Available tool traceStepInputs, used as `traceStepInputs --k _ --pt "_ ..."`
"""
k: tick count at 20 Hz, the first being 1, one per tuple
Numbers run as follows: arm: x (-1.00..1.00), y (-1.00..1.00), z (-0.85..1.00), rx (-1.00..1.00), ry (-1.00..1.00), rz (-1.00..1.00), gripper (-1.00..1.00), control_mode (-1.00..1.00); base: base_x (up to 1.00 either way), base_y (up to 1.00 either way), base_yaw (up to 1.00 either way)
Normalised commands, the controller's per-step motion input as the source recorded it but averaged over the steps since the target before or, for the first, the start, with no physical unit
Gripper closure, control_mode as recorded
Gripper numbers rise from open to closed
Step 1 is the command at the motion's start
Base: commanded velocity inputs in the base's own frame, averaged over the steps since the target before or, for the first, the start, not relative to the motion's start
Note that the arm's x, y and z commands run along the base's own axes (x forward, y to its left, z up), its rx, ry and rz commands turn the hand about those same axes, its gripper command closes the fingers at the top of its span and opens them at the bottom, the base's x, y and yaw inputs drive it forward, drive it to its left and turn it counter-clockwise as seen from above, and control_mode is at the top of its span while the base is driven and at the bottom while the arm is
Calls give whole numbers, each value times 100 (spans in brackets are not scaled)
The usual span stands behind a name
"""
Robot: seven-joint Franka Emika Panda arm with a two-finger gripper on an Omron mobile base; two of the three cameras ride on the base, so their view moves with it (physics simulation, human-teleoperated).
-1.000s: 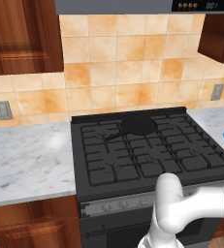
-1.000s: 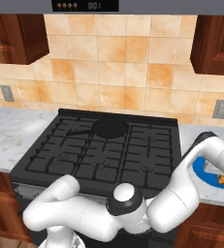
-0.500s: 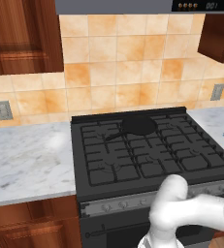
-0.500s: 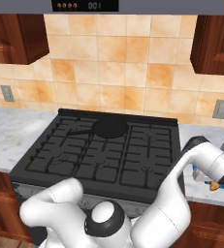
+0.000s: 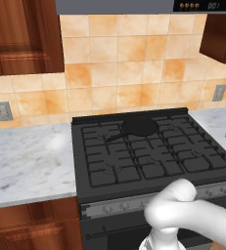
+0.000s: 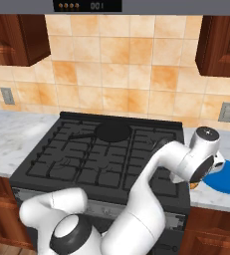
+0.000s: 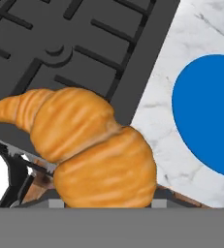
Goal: Pick the croissant and place it on the pan. Then turn on the stove to warm the croissant.
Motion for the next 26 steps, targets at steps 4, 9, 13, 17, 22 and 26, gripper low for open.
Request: traceStepInputs --k 4,9,13,17,22,26 --pt "0 73 16 -1 -3 17 100 -100 0 0 0" --pt "0 46 7 0 -3 15 100 -100 0 0 0" --pt "19 67 13 0 0 7 100 -100 0 0 0" --pt "19 56 34 0 -1 2 100 -100 0 0 0" --pt "28 61 27 -2 0 0 100 -100 0 0 0" --pt "16 45 20 -1 0 1 100 -100 0 0 0"
